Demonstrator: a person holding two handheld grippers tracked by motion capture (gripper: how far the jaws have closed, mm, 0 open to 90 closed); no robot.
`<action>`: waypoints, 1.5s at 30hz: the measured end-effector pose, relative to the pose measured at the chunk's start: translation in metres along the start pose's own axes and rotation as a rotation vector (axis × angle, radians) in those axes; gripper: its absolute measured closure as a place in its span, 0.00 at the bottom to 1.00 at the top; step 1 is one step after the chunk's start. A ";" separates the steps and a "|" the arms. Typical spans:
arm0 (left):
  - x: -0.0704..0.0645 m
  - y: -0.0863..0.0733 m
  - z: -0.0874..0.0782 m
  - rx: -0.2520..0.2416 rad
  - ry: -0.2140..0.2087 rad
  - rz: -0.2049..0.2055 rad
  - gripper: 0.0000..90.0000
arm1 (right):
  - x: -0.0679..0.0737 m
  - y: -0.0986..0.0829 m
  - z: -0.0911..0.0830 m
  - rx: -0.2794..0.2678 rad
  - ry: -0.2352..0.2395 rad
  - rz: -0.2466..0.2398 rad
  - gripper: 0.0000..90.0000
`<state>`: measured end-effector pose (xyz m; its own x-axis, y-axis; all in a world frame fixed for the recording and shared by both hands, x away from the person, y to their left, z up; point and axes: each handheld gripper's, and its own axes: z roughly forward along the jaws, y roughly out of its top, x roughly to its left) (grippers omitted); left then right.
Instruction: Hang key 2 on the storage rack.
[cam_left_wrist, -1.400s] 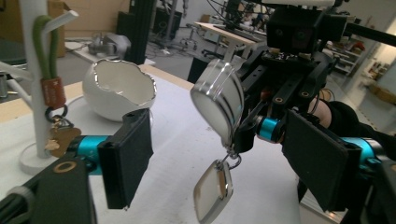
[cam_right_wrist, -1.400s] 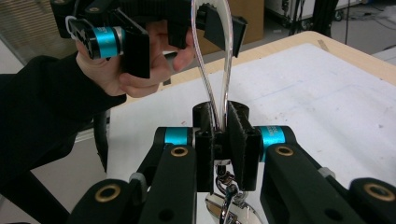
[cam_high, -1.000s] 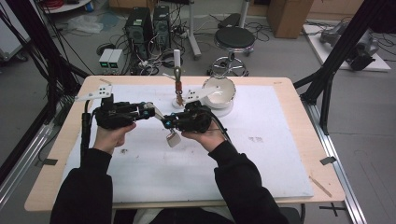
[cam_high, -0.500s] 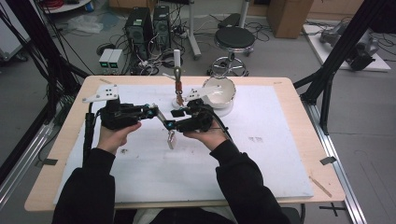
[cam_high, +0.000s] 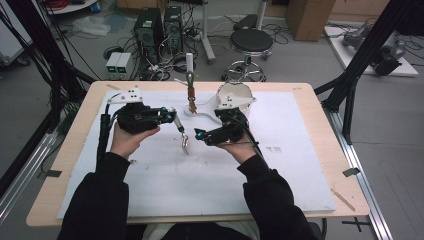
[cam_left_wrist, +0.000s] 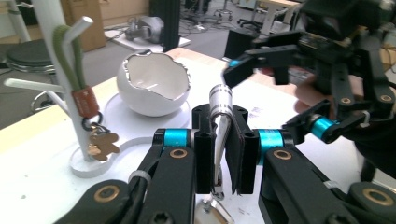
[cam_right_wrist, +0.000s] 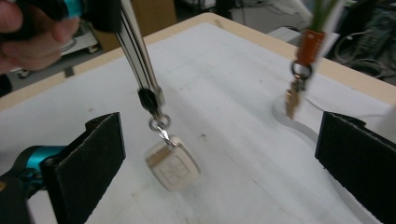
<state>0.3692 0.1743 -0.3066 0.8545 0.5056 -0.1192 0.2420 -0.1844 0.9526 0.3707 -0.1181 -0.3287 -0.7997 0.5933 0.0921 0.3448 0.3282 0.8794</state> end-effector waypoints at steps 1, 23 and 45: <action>0.001 0.001 0.000 -0.007 0.007 -0.004 0.91 | -0.002 -0.005 -0.007 0.007 -0.026 -0.002 0.01; 0.042 0.023 0.002 0.009 0.146 -0.039 0.91 | -0.057 -0.088 -0.094 -0.037 -0.179 0.079 0.01; 0.078 0.039 -0.010 -0.010 0.249 -0.057 0.91 | -0.075 -0.142 -0.142 -0.112 -0.282 0.115 0.01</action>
<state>0.4403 0.2147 -0.2763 0.6995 0.7074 -0.1015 0.2814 -0.1421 0.9490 0.3122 -0.3139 -0.3944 -0.5857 0.8071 0.0743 0.3562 0.1740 0.9181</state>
